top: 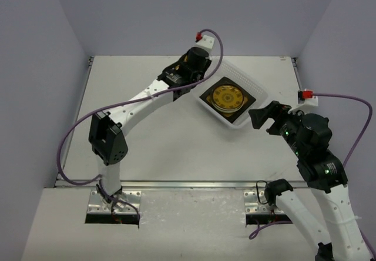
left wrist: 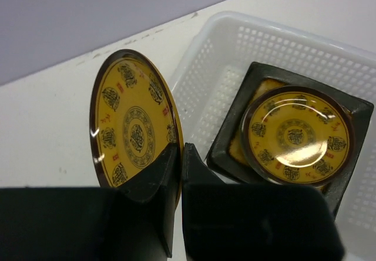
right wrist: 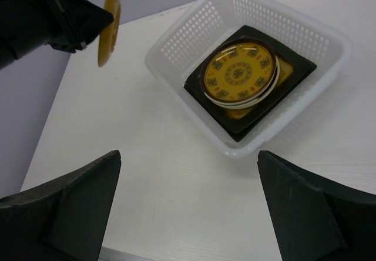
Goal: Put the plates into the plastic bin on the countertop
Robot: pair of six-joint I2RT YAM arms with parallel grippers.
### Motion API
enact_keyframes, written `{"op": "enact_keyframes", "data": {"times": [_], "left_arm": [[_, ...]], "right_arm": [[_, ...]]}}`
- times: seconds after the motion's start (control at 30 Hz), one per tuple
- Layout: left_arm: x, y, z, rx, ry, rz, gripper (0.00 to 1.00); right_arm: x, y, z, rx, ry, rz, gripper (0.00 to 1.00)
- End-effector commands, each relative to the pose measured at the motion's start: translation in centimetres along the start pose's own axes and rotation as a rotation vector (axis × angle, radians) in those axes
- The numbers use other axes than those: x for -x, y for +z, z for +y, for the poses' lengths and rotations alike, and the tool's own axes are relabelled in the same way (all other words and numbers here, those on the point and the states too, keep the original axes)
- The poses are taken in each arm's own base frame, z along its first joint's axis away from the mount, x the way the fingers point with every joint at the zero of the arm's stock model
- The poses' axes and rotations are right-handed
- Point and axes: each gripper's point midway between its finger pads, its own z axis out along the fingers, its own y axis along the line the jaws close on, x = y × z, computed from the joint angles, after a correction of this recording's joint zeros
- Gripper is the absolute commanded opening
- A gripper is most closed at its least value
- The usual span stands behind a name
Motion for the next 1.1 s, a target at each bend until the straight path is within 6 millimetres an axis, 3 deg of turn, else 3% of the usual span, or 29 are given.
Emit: {"op": "enact_keyframes", "data": {"times": [0.0,0.07,0.1,0.2,0.33,0.43,0.47,0.67,0.87,0.9,0.97,1.07], "left_arm": [[3.3,-0.1,-6.6,-0.101,0.211,-0.138,0.0],[3.5,0.4,-9.0,-0.134,0.247,-0.169,0.0],[2.4,1.6,-10.2,-0.146,0.263,-0.151,0.0],[1.5,2.9,-14.3,-0.244,0.275,-0.149,0.0],[0.0,3.0,-18.8,-0.316,0.337,-0.17,0.0],[-0.8,3.2,-21.0,-0.331,0.383,-0.187,0.0],[-0.4,3.0,-21.3,-0.332,0.385,-0.199,0.0],[-3.0,4.1,-23.3,-0.348,0.445,-0.165,0.0],[-4.3,4.6,-22.7,-0.313,0.45,-0.129,0.01],[-4.3,4.5,-22.5,-0.304,0.45,-0.124,0.04],[-4.4,4.3,-22.3,-0.297,0.445,-0.118,0.19],[-4.0,3.7,-21.4,-0.272,0.424,-0.121,0.57]], "right_arm": [[4.0,-3.3,-0.8,-0.08,-0.036,-0.119,0.99],[5.1,-4.7,-1.0,-0.102,-0.035,-0.164,0.99],[6.0,-5.9,-1.4,-0.124,-0.029,-0.204,0.99],[7.5,-8.3,-1.8,-0.153,-0.02,-0.274,0.99],[8.2,-10.3,-2.6,-0.195,-0.032,-0.307,0.99],[8.6,-11.2,-2.8,-0.205,-0.041,-0.321,0.99],[8.6,-11.4,-2.8,-0.205,-0.043,-0.321,0.99],[9.1,-12.7,-2.7,-0.195,-0.046,-0.349,0.99],[9.0,-12.4,-2.6,-0.194,-0.053,-0.335,0.99],[9.0,-12.3,-2.6,-0.194,-0.053,-0.332,0.99],[9.0,-12.2,-2.6,-0.195,-0.054,-0.33,0.99],[8.8,-11.9,-2.6,-0.196,-0.056,-0.32,0.99]]}}
